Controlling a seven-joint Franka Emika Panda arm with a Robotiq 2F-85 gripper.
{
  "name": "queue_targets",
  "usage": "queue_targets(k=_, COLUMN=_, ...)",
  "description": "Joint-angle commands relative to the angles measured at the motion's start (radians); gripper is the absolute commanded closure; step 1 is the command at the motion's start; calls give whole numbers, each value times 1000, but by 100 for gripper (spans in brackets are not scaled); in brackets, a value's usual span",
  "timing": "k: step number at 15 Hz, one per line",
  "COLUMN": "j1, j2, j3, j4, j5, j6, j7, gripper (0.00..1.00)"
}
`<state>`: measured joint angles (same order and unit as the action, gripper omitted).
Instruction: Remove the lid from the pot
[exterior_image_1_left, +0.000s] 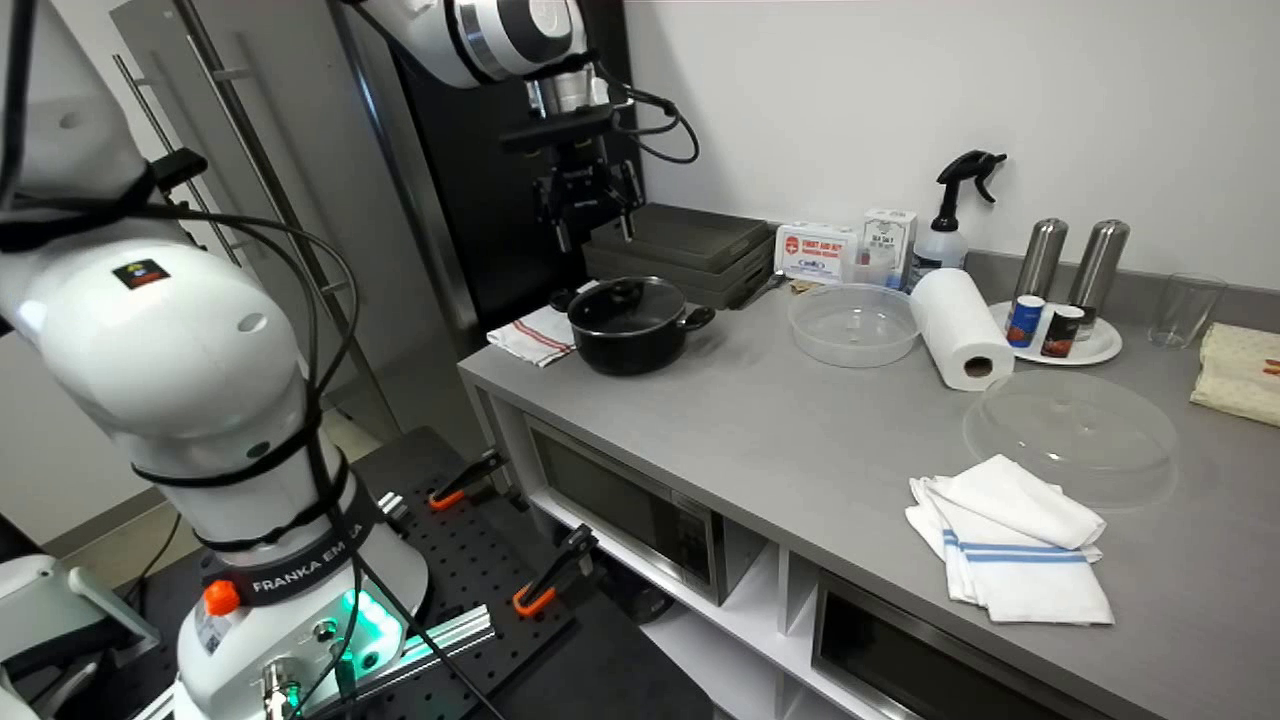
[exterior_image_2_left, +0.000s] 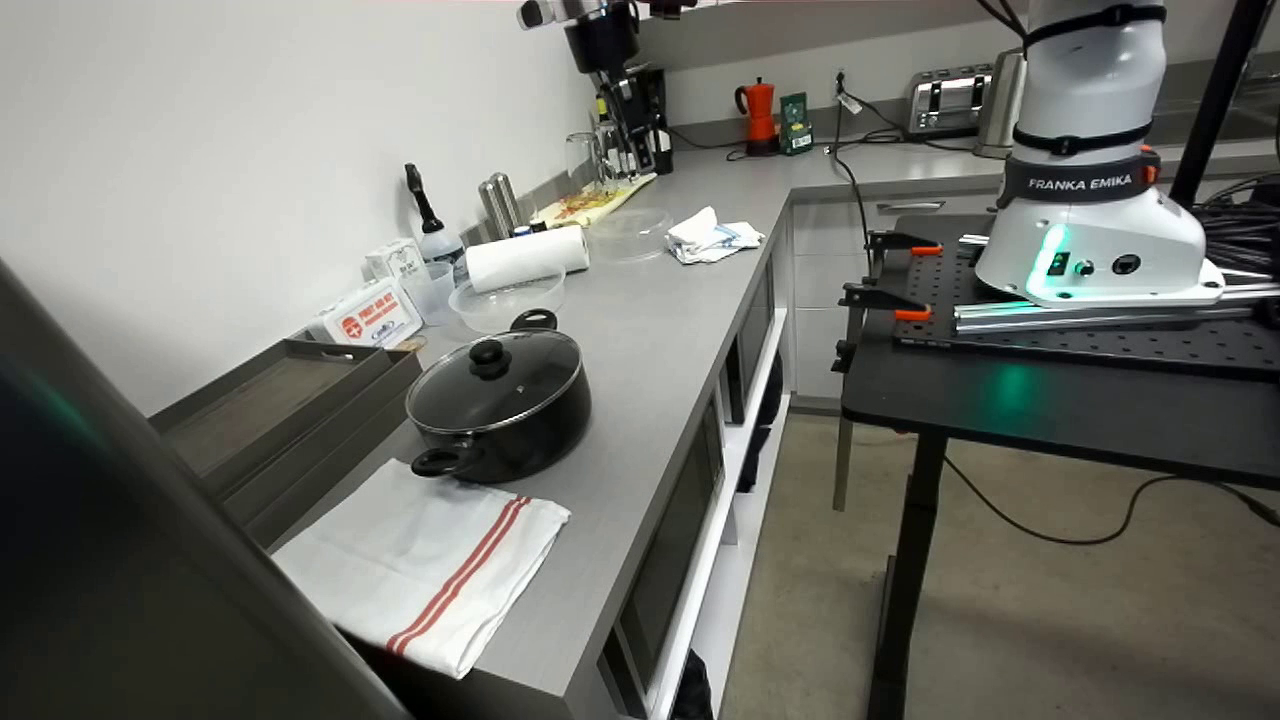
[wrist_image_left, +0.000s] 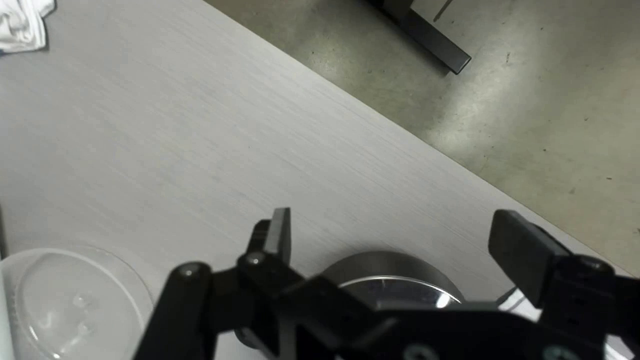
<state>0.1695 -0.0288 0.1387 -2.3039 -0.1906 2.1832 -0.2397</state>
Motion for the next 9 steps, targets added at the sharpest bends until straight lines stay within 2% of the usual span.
queue_targets(k=1, j1=3, j2=158, j3=18, j4=145, j5=5, j6=21, j7=-65, gripper=0)
queue_targets(k=9, j1=5, j2=435, j3=63, j4=396, j5=15, j6=62, j7=-163, gripper=0)
